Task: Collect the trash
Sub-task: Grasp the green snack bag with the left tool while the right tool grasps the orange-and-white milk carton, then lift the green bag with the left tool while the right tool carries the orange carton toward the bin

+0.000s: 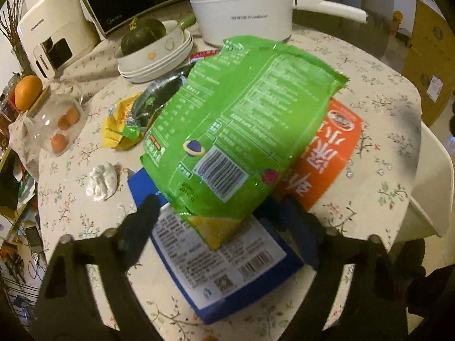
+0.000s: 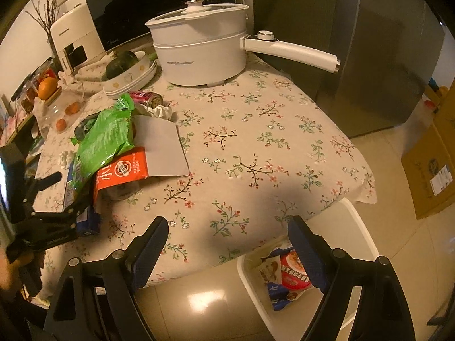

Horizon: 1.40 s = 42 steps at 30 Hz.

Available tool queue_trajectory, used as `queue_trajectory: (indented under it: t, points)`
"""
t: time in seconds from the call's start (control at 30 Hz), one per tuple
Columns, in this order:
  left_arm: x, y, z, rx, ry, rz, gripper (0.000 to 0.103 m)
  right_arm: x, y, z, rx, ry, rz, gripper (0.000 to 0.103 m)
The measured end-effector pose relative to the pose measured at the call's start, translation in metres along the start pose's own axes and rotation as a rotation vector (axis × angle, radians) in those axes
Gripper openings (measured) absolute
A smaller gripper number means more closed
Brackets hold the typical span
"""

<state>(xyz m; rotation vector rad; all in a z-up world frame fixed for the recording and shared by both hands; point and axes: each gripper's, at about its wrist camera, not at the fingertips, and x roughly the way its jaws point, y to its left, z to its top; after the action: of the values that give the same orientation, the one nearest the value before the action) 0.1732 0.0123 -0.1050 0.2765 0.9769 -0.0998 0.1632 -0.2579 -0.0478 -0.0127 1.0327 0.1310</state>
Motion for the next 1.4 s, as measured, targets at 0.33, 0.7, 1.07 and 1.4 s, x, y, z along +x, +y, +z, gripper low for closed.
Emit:
queue_trajectory:
  t: [0.33, 0.7, 1.07, 1.4]
  points:
    - [0.004, -0.002, 0.010, -0.028, -0.025, 0.022, 0.032, 0.002, -0.009, -0.005, 0.052, 0.011, 0.013, 0.087]
    - [-0.030, 0.042, 0.011, -0.263, -0.083, -0.171, 0.003, 0.010, 0.005, 0.004, 0.095, 0.016, 0.070, 0.087]
    - [-0.069, 0.080, -0.013, -0.387, -0.125, -0.279, 0.003, 0.049, 0.046, 0.012, 0.206, 0.086, 0.284, 0.087]
    - [-0.071, 0.108, -0.035, -0.448, -0.099, -0.302, 0.003, 0.088, 0.078, 0.021, 0.334, 0.121, 0.468, 0.082]
